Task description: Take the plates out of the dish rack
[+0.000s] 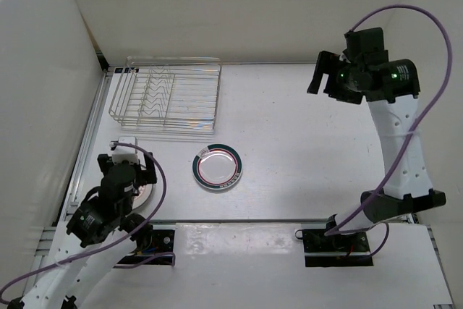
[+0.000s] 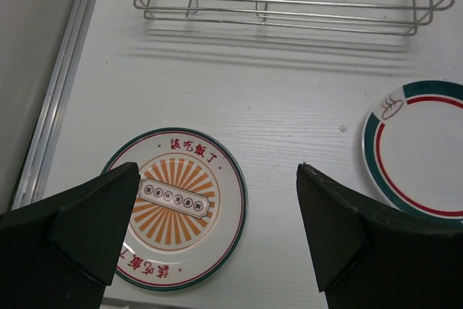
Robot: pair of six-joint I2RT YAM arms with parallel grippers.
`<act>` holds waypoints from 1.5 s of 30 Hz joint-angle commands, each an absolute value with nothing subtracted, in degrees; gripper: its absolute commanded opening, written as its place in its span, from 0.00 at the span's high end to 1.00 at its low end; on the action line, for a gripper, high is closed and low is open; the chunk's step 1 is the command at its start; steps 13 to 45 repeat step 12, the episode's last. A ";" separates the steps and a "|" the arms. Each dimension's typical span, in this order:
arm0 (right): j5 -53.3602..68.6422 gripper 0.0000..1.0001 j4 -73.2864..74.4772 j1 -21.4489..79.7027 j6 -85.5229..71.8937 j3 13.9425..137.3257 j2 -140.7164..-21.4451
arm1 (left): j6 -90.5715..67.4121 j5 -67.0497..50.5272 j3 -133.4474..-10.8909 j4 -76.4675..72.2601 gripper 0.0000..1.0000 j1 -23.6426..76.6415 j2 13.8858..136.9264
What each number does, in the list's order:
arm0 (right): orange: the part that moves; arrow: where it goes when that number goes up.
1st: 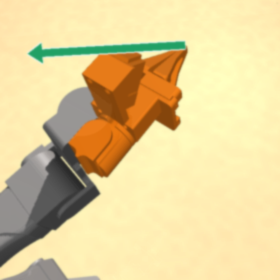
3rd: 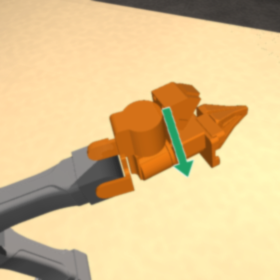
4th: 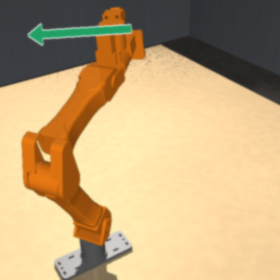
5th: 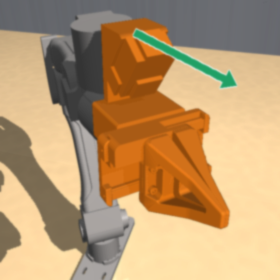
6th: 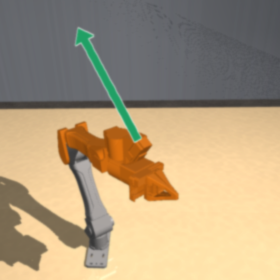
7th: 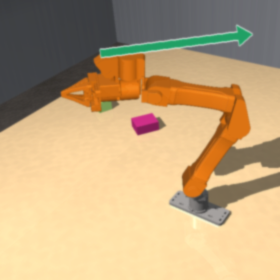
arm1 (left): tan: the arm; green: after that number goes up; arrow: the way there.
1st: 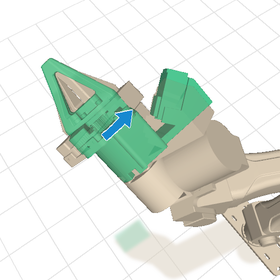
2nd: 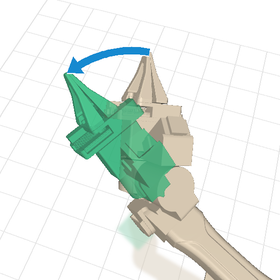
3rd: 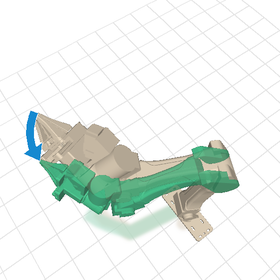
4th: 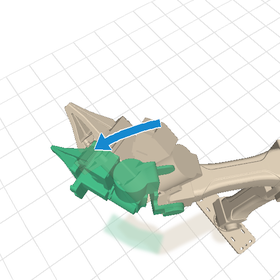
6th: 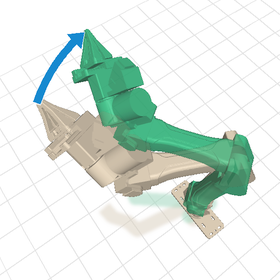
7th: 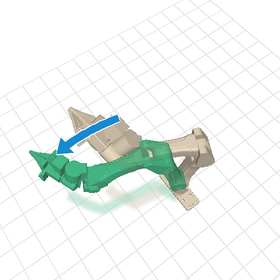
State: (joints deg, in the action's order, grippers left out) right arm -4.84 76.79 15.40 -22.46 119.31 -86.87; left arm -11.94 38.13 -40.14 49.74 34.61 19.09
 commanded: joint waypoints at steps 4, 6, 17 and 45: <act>-13.18 0.10 89.57 15.20 -22.24 113.06 -80.51 | -7.81 38.75 -31.58 47.04 0.00 34.45 14.60; -14.06 0.10 88.95 15.21 -21.98 110.84 -77.44 | -7.82 38.06 -28.58 43.96 0.00 34.54 11.00; -12.22 0.10 83.42 15.21 -20.56 97.33 -66.74 | 3.77 31.38 -24.17 34.38 0.00 34.45 7.47; -12.22 0.10 83.42 15.21 -20.56 97.33 -66.74 | 3.77 31.38 -24.17 34.38 0.00 34.45 7.47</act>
